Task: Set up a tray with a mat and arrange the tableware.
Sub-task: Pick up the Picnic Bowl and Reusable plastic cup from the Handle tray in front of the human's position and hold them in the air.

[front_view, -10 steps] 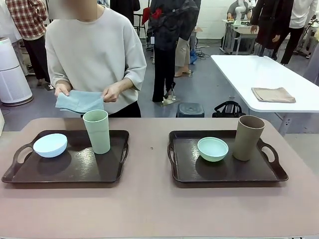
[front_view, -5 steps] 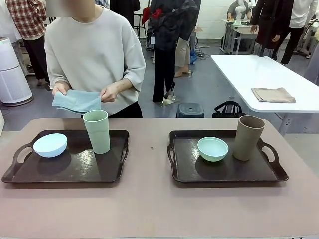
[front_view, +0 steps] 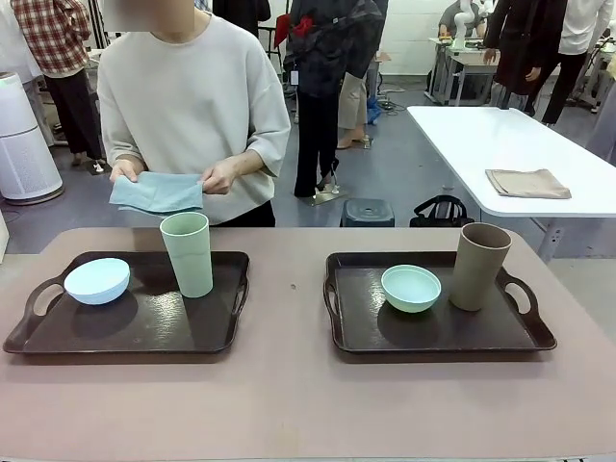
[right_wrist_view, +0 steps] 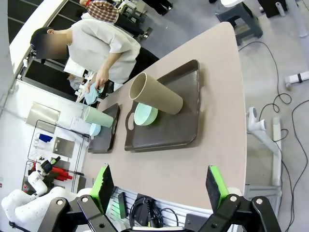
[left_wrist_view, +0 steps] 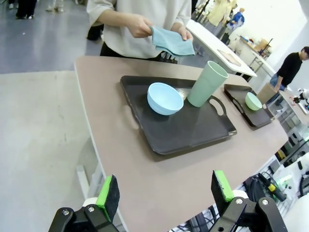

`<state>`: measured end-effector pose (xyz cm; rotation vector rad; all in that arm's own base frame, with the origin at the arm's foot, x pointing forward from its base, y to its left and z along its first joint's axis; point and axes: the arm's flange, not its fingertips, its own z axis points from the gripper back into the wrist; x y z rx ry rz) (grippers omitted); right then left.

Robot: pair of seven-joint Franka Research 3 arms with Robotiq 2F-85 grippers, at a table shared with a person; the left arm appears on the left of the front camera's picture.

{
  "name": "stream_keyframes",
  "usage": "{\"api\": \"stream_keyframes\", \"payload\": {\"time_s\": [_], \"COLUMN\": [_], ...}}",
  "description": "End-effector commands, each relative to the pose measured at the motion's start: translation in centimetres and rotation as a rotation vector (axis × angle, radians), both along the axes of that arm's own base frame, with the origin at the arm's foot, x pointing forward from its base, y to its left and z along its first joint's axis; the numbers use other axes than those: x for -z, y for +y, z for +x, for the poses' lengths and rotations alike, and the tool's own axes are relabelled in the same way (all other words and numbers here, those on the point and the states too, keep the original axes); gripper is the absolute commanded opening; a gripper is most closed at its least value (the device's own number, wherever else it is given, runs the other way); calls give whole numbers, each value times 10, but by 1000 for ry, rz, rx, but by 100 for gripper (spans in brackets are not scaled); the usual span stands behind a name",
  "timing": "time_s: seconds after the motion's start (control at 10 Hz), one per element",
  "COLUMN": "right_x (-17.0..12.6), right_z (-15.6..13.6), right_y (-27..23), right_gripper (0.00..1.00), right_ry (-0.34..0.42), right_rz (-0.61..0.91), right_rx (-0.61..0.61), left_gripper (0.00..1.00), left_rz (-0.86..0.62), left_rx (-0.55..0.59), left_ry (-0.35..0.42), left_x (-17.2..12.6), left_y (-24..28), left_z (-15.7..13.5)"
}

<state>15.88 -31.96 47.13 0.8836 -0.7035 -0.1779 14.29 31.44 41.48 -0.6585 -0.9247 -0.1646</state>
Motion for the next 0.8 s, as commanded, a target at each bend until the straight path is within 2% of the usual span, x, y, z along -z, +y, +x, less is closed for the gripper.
{"api": "stream_keyframes", "payload": {"time_s": [0.0,0.3,0.4,0.5,0.6,0.7], "right_x": [0,0,-18,-43,-71,-90], "right_z": [1,0,-2,2,12,20], "right_y": [0,0,9,34,70,103], "right_gripper": [100,100,100,100,100,100], "right_ry": [-18,0,-52,-92,-121,-125], "right_rz": [7,0,-46,-122,-213,-300], "right_rx": [-6,0,-49,-93,-113,-134], "left_gripper": [100,100,100,100,100,100], "left_rz": [8,8,1,75,176,255], "left_rx": [6,6,0,9,67,102], "left_ry": [-25,-25,1,-14,-52,-70], "left_x": [-1,-1,-1,-19,-44,-64], "left_y": [1,1,0,-19,-39,-53], "left_z": [-2,-2,0,1,2,2]}}
